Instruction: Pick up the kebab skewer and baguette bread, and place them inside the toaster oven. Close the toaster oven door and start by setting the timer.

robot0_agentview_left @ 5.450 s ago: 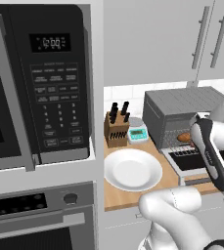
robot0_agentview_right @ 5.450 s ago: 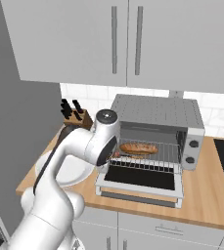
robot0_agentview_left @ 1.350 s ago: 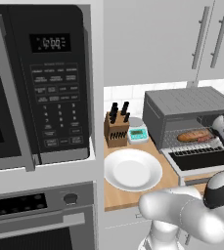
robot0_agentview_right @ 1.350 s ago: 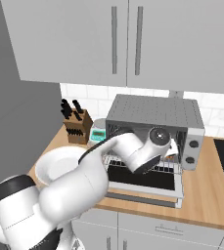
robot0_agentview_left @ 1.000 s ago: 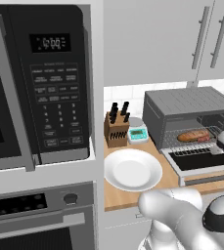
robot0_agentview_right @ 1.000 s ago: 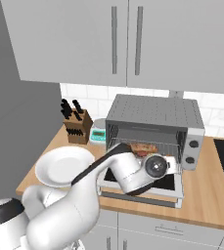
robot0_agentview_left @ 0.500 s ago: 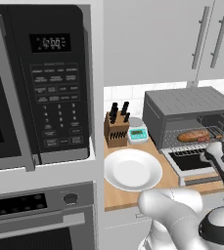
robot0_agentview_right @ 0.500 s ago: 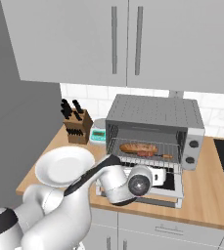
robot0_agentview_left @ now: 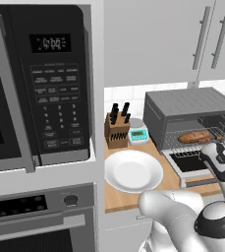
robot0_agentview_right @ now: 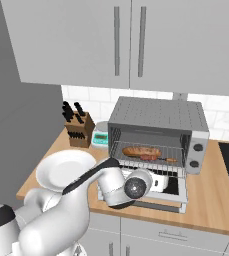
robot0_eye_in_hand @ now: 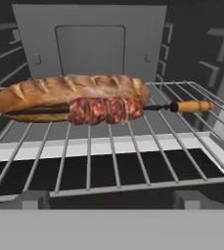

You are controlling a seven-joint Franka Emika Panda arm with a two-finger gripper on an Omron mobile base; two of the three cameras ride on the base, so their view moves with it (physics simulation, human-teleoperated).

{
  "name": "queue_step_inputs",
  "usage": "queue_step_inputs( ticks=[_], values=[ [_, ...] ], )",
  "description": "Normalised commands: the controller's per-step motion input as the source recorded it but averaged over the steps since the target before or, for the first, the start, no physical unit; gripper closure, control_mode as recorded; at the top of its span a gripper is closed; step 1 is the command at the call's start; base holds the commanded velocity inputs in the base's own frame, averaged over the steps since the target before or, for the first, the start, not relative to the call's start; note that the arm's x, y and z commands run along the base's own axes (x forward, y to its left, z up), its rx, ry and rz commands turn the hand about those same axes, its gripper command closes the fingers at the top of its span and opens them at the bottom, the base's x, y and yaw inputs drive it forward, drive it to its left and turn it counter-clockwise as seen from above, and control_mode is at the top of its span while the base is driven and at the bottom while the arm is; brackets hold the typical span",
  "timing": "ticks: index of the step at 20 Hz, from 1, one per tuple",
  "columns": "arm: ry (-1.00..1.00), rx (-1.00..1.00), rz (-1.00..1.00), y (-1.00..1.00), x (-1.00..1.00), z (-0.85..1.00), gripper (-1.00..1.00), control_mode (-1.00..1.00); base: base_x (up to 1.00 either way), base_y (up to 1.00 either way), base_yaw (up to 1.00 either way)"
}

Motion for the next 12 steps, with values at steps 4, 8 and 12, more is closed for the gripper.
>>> queue_step_inputs(
  ticks=[4, 8, 12],
  values=[
    [0.0, 0.0, 0.0, 0.0, 0.04, -0.12, -1.0, -1.0, 0.0, 0.0, 0.0],
    [0.0, 0.0, 0.0, -0.01, 0.07, -0.15, -1.0, -1.0, 0.0, 0.0, 0.0],
    [0.0, 0.0, 0.0, 0.0, 0.19, -0.04, -1.0, -1.0, 0.0, 0.0, 0.0]
  ],
)
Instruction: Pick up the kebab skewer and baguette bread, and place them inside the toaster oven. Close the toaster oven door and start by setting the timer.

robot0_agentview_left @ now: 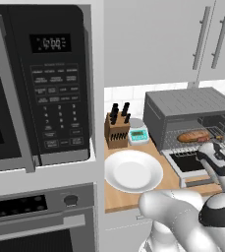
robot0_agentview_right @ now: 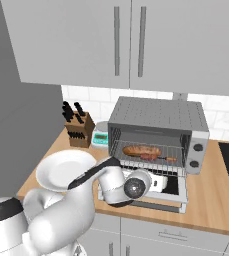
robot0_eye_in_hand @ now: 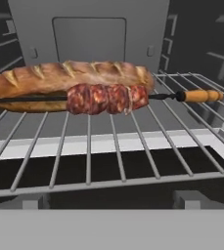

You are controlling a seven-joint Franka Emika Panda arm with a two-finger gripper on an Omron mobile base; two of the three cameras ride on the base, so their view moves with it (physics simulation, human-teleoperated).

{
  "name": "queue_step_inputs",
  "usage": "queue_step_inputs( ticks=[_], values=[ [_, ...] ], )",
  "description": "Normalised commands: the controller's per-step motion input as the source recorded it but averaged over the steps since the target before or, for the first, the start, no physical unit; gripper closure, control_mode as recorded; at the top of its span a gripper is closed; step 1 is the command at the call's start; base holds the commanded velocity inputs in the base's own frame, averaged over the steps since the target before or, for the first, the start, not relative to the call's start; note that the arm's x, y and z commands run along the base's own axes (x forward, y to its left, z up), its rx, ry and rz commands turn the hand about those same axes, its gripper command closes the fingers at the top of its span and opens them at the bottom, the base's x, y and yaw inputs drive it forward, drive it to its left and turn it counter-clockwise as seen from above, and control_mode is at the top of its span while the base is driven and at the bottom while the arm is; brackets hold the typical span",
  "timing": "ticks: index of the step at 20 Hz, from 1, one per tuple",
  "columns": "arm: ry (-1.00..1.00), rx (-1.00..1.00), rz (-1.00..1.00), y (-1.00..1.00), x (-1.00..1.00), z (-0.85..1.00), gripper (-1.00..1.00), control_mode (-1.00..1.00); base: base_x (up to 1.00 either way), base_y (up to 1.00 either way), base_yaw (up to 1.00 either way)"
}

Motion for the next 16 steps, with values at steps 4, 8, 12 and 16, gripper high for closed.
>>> queue_step_inputs(
  ticks=[4, 8, 12, 16],
  values=[
    [-0.01, 0.0, 0.0, 0.0, 0.26, -0.01, -1.0, -1.0, 0.0, 0.0, 0.0],
    [-0.04, 0.0, 0.0, 0.0, 0.13, 0.0, -1.0, -1.0, 0.0, 0.0, 0.0],
    [-0.07, 0.0, 0.0, 0.0, 0.16, 0.0, -1.0, -1.0, 0.0, 0.0, 0.0],
    [-0.05, 0.0, 0.0, 0.0, 0.25, 0.0, -1.0, -1.0, 0.0, 0.0, 0.0]
  ],
)
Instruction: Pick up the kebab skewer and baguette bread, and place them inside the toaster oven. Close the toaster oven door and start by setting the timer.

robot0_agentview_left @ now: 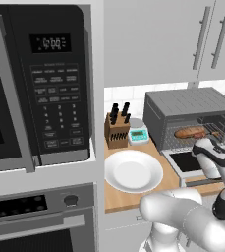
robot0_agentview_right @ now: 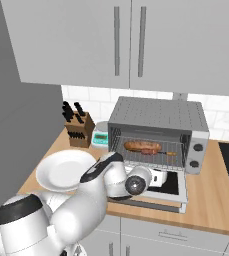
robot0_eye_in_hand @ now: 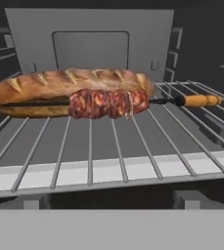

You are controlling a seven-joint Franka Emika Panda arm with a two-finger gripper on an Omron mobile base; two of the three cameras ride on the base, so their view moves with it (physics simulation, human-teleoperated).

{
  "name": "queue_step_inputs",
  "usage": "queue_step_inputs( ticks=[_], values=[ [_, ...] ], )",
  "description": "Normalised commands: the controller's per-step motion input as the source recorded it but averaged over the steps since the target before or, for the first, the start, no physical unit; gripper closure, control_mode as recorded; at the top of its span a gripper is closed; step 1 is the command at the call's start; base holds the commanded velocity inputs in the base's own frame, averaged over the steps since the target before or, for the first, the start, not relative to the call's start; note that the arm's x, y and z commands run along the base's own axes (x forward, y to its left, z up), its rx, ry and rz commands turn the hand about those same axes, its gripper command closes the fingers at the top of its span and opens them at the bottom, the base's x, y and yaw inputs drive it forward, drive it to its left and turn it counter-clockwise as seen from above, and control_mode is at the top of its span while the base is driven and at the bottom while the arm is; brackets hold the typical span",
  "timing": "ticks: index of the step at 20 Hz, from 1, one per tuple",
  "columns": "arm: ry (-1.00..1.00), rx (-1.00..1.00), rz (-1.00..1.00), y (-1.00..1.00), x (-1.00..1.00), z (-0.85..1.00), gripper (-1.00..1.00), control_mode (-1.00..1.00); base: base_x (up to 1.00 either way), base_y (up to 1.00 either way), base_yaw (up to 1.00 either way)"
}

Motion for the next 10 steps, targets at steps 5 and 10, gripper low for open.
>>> queue_step_inputs(
  ticks=[5, 10],
  values=[
    [-0.01, 0.0, 0.0, 0.0, 0.34, 0.0, -1.0, -1.0, 0.0, 0.0, 0.0],
    [0.0, 0.0, 0.0, 0.0, 0.5, 0.0, -1.0, -1.0, 0.0, 0.0, 0.0]
  ],
)
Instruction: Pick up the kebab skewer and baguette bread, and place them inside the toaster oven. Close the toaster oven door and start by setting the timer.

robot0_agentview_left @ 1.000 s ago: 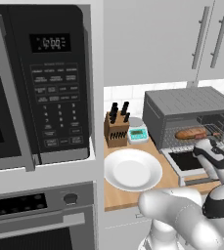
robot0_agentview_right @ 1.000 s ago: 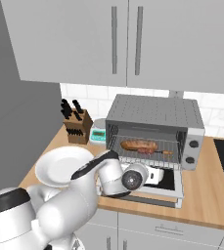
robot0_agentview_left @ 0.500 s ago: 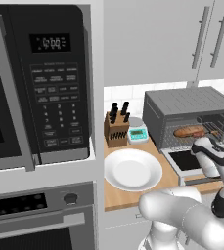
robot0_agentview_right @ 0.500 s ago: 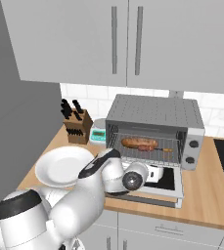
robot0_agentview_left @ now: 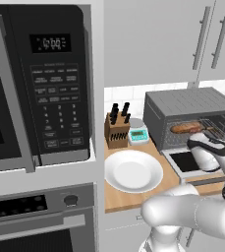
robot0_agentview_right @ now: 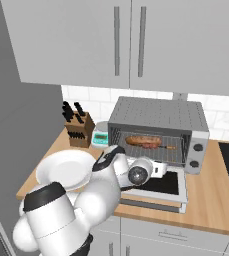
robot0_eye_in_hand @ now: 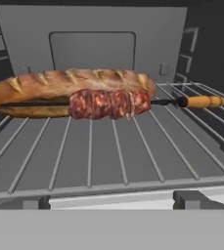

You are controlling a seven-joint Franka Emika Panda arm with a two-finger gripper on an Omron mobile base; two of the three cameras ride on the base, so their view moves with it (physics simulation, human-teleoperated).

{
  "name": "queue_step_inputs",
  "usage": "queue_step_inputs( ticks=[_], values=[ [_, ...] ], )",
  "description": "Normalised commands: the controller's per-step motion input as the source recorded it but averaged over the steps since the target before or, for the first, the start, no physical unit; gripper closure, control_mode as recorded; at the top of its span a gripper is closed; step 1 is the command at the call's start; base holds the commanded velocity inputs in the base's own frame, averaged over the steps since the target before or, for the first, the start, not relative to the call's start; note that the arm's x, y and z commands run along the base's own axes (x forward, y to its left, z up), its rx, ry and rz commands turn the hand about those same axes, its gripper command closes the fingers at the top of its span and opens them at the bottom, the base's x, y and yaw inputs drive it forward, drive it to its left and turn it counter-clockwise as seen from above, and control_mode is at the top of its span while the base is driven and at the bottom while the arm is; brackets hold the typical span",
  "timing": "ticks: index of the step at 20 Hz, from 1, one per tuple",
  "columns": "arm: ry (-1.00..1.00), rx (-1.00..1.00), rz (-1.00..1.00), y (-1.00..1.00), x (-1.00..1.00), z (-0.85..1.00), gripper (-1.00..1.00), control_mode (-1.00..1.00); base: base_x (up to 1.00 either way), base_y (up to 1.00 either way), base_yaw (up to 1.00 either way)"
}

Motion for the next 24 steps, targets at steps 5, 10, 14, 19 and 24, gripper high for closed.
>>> queue_step_inputs(
  ticks=[5, 10, 14, 19, 24],
  values=[
    [0.0, 0.0, 0.0, 0.0, 0.51, 0.0, -1.0, -1.0, 0.0, 0.0, 0.0],
    [0.0, 0.0, 0.0, 0.0, 0.43, 0.0, -1.0, -1.0, 0.0, 0.0, 0.0],
    [0.0, 0.0, 0.0, 0.0, 0.28, 0.0, -1.0, -1.0, 0.0, 0.0, 0.0],
    [0.0, 0.0, 0.0, -0.09, -0.21, 0.0, -1.0, -1.0, 0.0, 0.0, 0.0],
    [0.0, 0.0, -0.01, -0.23, -0.56, 0.0, -1.0, -1.0, 0.0, 0.0, 0.0]
  ],
)
